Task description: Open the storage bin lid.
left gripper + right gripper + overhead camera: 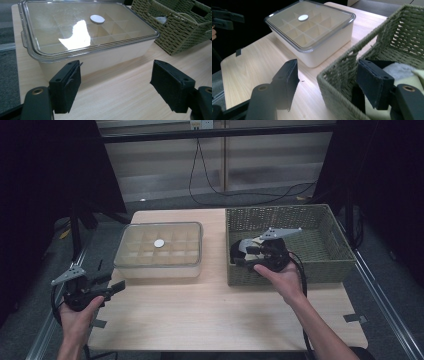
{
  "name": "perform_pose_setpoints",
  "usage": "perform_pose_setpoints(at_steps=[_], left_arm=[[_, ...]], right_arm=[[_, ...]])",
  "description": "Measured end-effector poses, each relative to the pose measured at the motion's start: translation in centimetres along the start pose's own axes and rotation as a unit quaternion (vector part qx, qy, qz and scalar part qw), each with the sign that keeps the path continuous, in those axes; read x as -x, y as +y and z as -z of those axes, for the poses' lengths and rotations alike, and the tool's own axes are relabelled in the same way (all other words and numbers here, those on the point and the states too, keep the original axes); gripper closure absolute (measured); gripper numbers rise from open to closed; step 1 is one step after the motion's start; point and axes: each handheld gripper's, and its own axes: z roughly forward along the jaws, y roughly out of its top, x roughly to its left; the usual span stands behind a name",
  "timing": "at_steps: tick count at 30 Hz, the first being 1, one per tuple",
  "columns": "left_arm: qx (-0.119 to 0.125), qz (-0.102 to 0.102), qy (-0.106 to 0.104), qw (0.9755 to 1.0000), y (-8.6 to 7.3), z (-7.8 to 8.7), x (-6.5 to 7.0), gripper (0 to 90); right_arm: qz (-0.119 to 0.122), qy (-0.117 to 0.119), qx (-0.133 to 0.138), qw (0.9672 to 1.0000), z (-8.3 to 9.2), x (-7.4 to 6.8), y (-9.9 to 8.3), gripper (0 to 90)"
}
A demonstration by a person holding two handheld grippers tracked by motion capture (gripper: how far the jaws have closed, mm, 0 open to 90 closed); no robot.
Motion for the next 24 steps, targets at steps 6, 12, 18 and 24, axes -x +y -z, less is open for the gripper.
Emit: perform_pose_setpoints(at_steps=[6, 12, 18, 24], left_arm=[[-0.004, 0.009, 0.007, 0.9999, 0.4, -0.2, -1.3, 22.9], [-0.009, 0.01, 0.025, 0.9996, 0.9, -0.2, -2.1, 22.0], [-0.015, 0.016, 0.03, 0.9993, 1.6, -0.2, -3.3, 22.0], [-0.031, 0.012, 0.035, 0.9988, 2.1, -1.0, -4.0, 21.6]], right_arm=[[0.008, 0.008, -0.014, 0.9998, -1.5, -0.2, 1.5, 34.5], [0.01, 0.019, -0.028, 0.9994, -3.8, -0.1, 3.1, 35.8], [0.026, 0.015, -0.038, 0.9988, -5.8, -0.1, 3.7, 36.1], [0.013, 0.016, -0.056, 0.9982, -8.1, 0.2, 4.5, 36.2]])
